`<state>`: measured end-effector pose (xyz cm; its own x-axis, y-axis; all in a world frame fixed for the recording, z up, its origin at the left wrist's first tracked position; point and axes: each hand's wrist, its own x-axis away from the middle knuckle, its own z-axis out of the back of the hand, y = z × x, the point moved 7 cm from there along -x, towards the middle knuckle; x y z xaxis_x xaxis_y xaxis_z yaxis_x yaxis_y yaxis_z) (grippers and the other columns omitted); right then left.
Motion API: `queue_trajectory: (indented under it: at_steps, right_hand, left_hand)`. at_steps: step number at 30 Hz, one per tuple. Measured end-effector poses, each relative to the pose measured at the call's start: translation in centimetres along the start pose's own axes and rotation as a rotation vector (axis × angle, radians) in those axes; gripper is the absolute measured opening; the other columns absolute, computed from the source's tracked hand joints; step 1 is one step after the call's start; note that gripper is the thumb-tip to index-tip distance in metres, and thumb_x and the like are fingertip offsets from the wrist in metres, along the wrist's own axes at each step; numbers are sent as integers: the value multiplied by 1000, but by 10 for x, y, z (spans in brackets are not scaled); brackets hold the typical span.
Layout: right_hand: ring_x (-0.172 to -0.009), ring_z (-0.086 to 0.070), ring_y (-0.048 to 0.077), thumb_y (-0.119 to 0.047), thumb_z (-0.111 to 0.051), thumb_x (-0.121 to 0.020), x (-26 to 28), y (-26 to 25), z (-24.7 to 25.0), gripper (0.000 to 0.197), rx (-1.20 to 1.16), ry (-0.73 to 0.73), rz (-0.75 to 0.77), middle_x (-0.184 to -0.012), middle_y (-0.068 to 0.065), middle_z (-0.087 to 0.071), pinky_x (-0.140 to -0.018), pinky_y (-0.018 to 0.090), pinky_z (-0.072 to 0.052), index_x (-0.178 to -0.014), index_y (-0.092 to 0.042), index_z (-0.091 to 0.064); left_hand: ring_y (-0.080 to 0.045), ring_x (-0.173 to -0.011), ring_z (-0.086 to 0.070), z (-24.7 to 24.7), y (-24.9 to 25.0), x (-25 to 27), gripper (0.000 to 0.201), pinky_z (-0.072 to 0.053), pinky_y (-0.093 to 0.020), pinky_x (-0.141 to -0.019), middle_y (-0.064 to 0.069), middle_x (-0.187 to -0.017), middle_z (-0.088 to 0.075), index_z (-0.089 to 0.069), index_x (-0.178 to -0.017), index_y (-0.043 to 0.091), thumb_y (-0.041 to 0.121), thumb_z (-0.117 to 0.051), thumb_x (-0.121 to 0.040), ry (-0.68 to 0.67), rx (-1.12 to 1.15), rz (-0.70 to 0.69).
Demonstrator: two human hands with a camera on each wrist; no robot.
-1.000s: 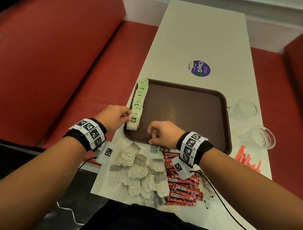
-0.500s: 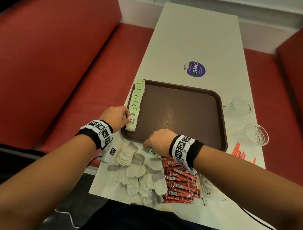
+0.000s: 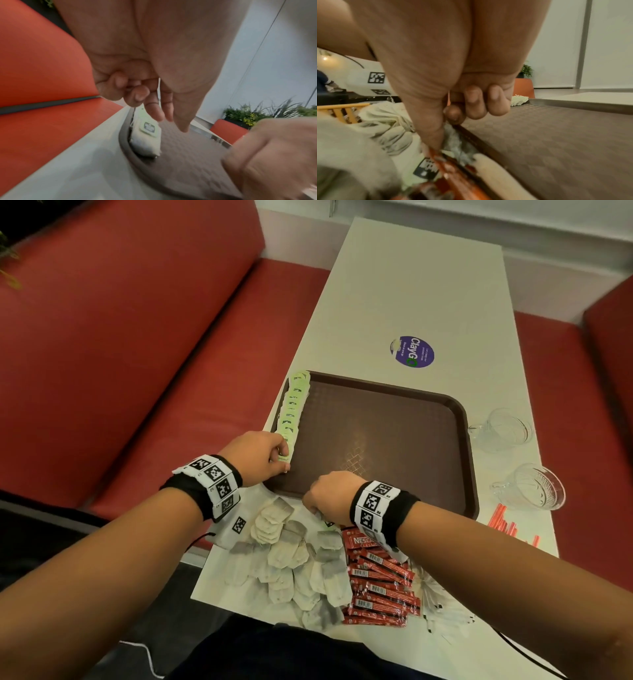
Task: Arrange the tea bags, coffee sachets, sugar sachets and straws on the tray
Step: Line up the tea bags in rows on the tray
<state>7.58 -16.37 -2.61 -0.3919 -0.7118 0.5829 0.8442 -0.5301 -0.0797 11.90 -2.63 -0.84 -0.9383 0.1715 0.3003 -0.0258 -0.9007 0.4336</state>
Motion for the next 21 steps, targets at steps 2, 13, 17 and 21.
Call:
queue_trajectory:
  at_steps: [2, 13, 17, 21]
  right_hand:
    - [-83, -56, 27, -15, -61, -91, 4, 3, 0, 11, -85, 54, -6, -104, 4, -56, -66, 33, -42, -101, -18, -62]
    - [-76, -56, 15, -21, -75, -83, 38, 39, 6, 16, -554, 318, -183, -83, -6, -62, -65, 27, -44, -85, -20, -59]
    - [-76, -57, 11, -13, -72, -85, 42, 42, 1, 34, -736, 373, -205, -88, -7, -62, -72, 26, -47, -113, -23, -56]
    - [-81, -57, 14, -16, -64, -91, 45, 41, 0, 10, -660, 353, -232, -93, -4, -63, -72, 26, -43, -100, -19, -64]
  left_hand:
    - [-4, -80, -61, -2, 5, 12, 13, -52, -32, -78, 15, -82, -66, -65, -93, 33, 40, -72, -85, -44, 6, -49]
    - [-8, -100, -58, -42, 7, 63, 37, -48, -30, -86, 14, -115, -62, -67, -113, 36, 52, -74, -80, -307, -222, -112]
    - [-1, -82, -50, -43, 8, 67, 45, -39, -21, -73, 17, -115, -63, -65, -119, 37, 50, -78, -77, -313, -194, -86]
    - [8, -72, -48, -40, 10, 67, 29, -32, -10, -63, 22, -104, -63, -69, -113, 37, 46, -71, -85, -272, -165, -99]
